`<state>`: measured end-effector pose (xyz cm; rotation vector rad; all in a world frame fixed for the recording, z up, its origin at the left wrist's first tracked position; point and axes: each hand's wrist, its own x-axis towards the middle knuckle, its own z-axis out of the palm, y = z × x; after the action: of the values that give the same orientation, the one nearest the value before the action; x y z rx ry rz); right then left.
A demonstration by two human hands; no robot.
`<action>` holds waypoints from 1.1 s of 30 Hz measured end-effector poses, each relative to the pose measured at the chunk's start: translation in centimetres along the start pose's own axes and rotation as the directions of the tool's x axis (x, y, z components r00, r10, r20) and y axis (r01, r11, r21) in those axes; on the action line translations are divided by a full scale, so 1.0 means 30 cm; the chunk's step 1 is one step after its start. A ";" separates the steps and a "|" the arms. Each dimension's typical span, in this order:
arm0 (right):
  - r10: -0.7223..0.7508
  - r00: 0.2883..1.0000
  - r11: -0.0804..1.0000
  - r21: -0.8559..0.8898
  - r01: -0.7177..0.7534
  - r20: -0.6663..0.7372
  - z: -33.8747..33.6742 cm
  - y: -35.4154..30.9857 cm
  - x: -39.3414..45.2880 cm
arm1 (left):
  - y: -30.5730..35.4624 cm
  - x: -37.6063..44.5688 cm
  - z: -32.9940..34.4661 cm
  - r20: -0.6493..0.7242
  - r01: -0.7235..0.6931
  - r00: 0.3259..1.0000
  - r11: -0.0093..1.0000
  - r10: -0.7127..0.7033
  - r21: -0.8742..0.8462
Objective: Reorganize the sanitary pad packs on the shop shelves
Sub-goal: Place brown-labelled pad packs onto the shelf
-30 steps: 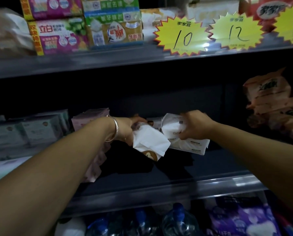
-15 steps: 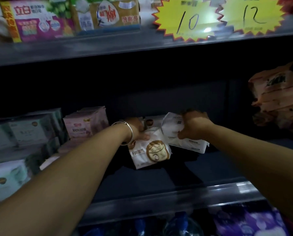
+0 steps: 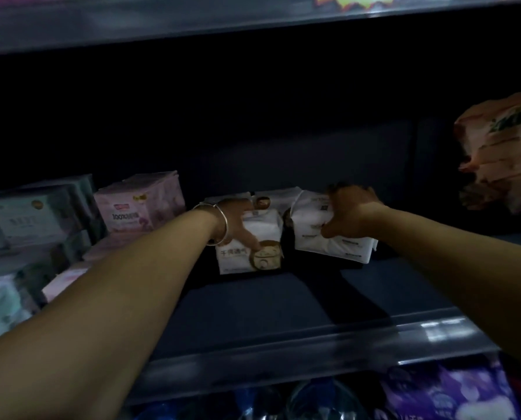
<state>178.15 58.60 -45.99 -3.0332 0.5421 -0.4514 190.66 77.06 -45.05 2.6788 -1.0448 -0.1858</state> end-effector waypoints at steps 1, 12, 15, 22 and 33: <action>-0.011 1.000 1.000 0.000 0.011 -0.001 0.001 -0.006 0.008 | -0.023 0.007 -0.002 -0.024 0.005 1.000 1.000 -0.005 -0.014; -0.096 0.995 0.995 0.036 0.096 0.003 0.033 -0.074 0.100 | -0.144 0.146 0.034 -0.255 0.012 0.966 0.980 0.039 0.197; -0.113 0.994 0.992 0.048 0.113 0.001 0.046 -0.083 0.118 | -0.169 0.179 0.039 -0.256 -0.010 0.963 0.963 0.082 0.270; -0.131 0.991 0.984 0.118 0.130 -0.004 0.077 -0.090 0.151 | -0.227 0.235 0.071 -0.250 0.063 0.968 0.962 0.006 0.266; -0.236 0.947 0.945 0.175 0.275 -0.216 0.060 -0.098 0.078 | 0.006 0.057 0.040 -0.280 -0.025 0.941 0.787 -0.190 -0.616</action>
<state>181.77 60.51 -46.85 -2.8855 0.0918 -0.7669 191.56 75.54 -46.18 2.0598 -0.6149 -0.0696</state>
